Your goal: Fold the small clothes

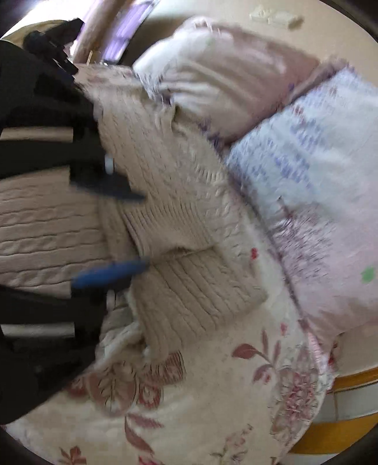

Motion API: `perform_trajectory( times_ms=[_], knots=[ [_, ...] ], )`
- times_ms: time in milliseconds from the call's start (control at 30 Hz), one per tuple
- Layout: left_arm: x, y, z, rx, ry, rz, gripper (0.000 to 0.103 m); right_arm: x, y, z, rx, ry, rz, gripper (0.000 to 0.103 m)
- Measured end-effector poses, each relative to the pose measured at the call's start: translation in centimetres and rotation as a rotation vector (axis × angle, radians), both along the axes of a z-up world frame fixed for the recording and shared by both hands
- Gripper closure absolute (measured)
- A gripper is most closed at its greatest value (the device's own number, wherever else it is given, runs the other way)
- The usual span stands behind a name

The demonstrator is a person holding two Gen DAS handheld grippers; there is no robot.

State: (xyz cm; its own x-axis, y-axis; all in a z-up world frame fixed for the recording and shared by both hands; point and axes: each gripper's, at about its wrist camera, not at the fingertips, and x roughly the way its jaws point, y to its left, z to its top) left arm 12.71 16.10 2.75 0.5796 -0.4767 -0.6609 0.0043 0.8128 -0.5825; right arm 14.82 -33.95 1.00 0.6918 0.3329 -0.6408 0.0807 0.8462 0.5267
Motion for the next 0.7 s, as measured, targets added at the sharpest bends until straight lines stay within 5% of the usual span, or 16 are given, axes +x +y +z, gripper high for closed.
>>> perform_trajectory(
  times_ms=[200, 467, 700],
  knots=[
    [-4.2, 2.1, 0.3, 0.028, -0.023, -0.019, 0.053, -5.2, -3.2, 0.0, -0.002, -0.007, 0.065, 0.043],
    [-8.8, 3.1, -1.9, -0.052, 0.025, -0.049, 0.053, -11.2, -6.0, -3.1, 0.085, 0.061, 0.090, 0.046],
    [-11.9, 2.2, -2.9, -0.110, 0.030, -0.095, 0.057, -14.7, -6.1, -4.7, 0.192, 0.087, 0.161, 0.066]
  ],
)
